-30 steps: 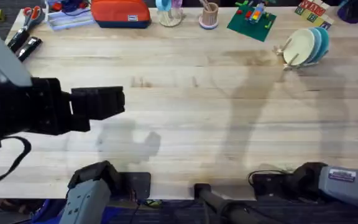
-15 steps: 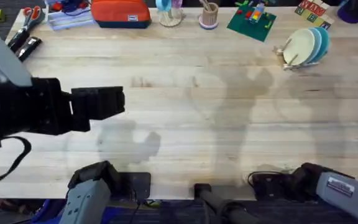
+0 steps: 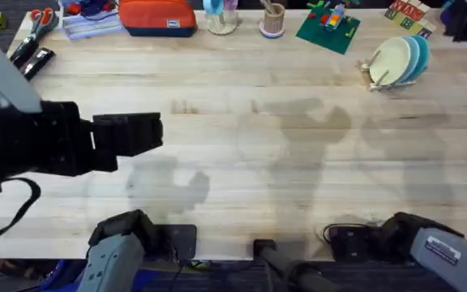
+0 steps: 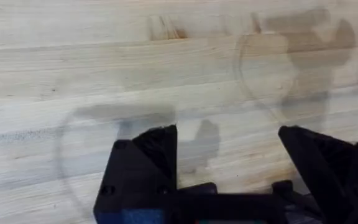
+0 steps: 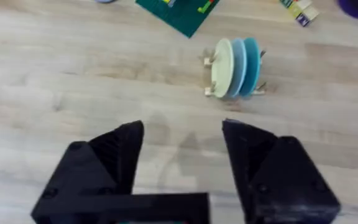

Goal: Pick up the plates from the table one by one and place each into a slot on the dish rack.

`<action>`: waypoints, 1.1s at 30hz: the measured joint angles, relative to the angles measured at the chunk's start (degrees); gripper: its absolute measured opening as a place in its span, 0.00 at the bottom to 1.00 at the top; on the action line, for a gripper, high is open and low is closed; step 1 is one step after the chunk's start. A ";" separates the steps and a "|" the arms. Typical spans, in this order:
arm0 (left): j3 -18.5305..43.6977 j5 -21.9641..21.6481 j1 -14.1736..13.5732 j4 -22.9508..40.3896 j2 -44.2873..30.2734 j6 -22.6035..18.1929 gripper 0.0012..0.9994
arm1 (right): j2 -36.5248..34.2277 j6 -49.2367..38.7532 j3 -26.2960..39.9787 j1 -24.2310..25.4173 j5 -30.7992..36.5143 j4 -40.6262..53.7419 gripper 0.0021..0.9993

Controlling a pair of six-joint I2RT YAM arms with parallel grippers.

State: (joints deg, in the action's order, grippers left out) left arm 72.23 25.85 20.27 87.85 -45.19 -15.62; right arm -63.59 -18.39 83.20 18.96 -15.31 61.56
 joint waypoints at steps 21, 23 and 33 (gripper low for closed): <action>-0.01 0.00 0.00 0.00 0.00 0.00 0.99 | 10.48 0.17 0.00 0.00 -1.71 9.56 0.99; -0.02 0.00 0.00 0.00 -0.02 0.00 1.00 | 10.51 0.17 0.00 0.00 -1.71 10.15 1.00; -0.01 0.00 0.00 0.00 0.00 0.00 0.99 | 10.51 0.17 0.00 0.00 -1.73 10.76 1.00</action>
